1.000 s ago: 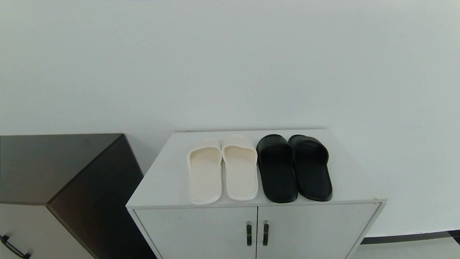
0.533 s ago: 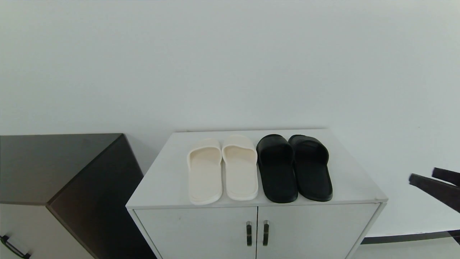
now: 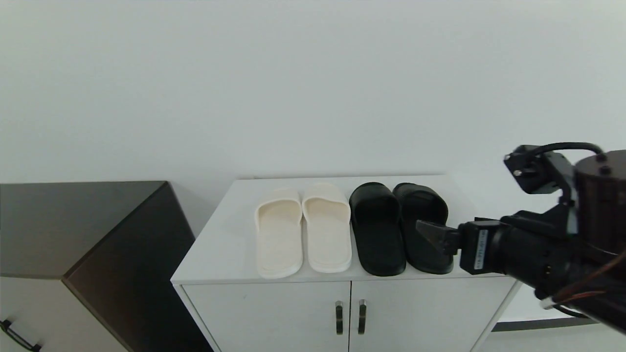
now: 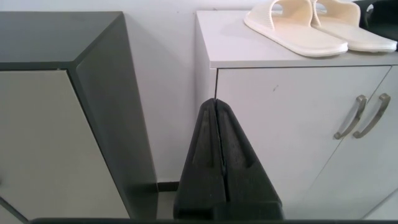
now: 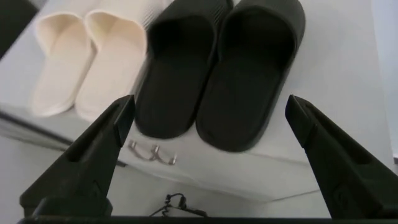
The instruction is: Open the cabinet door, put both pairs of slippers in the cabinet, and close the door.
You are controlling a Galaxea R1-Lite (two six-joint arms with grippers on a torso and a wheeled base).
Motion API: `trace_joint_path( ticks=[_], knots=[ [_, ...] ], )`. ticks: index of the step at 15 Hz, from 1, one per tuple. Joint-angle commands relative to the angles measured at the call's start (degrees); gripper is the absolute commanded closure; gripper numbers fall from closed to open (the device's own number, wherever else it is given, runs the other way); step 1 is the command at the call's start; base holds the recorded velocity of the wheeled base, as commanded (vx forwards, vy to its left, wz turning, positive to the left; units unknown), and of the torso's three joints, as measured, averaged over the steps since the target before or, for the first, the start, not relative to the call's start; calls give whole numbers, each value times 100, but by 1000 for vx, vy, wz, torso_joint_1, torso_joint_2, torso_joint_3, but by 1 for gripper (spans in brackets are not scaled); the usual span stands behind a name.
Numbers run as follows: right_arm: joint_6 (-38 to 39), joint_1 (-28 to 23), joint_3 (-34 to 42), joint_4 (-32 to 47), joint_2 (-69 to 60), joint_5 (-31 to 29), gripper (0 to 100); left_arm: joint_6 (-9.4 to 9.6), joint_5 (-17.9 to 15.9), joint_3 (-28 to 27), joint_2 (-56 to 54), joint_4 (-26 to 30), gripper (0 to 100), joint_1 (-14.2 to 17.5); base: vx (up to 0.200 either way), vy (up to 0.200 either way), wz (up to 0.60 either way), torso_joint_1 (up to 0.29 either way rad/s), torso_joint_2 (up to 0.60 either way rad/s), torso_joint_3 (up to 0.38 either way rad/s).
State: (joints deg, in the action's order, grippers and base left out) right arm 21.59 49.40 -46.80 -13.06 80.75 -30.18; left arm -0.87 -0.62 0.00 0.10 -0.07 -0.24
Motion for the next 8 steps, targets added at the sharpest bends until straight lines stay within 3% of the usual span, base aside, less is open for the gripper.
trace_joint_path(
  ticks=[1, 6, 8],
  knots=[
    [161, 44, -479, -13, 1101, -365, 0, -1, 1, 0, -1, -1, 100, -2, 0, 0, 0, 0, 0, 0],
    [91, -220, -1209, -285, 2199, -1095, 0, -1, 1, 0, -1, -1, 100, -2, 0, 0, 0, 0, 0, 0],
    [47, -387, -1367, -347, 2410, -1121, 0, -1, 1, 0, -1, -1, 100, -2, 0, 0, 0, 0, 0, 0]
  ],
)
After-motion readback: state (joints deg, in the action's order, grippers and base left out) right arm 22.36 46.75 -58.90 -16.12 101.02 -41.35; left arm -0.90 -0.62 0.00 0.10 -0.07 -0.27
